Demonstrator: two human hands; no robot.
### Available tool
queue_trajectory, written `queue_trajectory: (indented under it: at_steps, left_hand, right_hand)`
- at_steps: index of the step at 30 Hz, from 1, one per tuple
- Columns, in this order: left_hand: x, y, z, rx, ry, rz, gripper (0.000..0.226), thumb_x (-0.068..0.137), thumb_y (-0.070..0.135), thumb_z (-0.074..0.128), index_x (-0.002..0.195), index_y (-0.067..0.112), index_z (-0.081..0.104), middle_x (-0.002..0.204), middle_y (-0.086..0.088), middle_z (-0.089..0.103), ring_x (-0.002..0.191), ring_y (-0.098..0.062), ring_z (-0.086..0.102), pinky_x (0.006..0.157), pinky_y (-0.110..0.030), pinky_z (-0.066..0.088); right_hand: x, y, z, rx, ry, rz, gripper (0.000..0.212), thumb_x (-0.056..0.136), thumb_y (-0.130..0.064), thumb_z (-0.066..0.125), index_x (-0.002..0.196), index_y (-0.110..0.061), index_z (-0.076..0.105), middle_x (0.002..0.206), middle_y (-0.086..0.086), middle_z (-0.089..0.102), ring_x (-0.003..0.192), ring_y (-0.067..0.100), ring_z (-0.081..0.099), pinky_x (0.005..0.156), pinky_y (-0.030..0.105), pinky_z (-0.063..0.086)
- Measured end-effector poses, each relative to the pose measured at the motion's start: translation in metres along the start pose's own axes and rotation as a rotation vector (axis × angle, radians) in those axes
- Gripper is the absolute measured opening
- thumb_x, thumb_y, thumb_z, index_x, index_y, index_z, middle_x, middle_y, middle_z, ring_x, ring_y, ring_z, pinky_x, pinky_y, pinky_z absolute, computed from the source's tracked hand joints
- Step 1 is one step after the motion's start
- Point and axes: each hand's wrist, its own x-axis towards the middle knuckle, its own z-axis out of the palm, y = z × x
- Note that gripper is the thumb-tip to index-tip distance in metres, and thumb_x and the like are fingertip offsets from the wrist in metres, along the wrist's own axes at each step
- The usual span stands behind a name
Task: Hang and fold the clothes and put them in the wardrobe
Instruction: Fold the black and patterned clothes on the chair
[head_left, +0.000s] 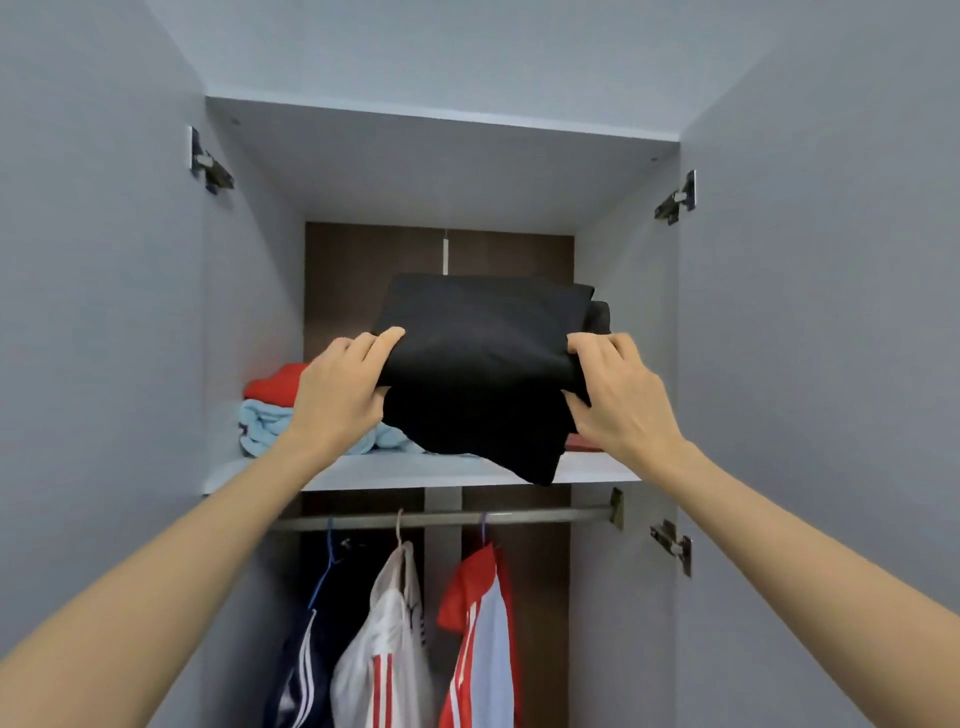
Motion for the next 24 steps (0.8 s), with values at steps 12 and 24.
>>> queue_trajectory:
  at_steps: [12,24]
  left_hand:
    - [-0.02,-0.068,0.137,0.071,-0.031,0.172,0.058,0.045,-0.01,0.075,0.101,0.0,0.06,0.099,-0.017,0.058,0.097,-0.038,0.055,0.088,-0.047,0.049]
    - [-0.021,-0.053,0.16,-0.112,-0.762,0.121,0.127,0.057,0.047,0.081,0.148,0.038,-0.006,0.158,-0.01,0.018,0.146,-0.03,0.016,0.117,-0.051,0.016]
  right_hand:
    - [0.0,-0.001,0.171,-0.084,-0.166,-0.074,0.039,0.059,-0.008,0.08,0.086,-0.011,0.052,0.141,0.013,0.051,0.111,0.034,0.056,0.114,0.054,0.027]
    - [-0.008,-0.011,0.189,0.201,-0.56,-0.119,0.046,0.067,-0.02,0.064,0.081,-0.026,0.02,0.062,-0.012,0.035,0.059,0.022,0.043,0.048,0.029,0.019]
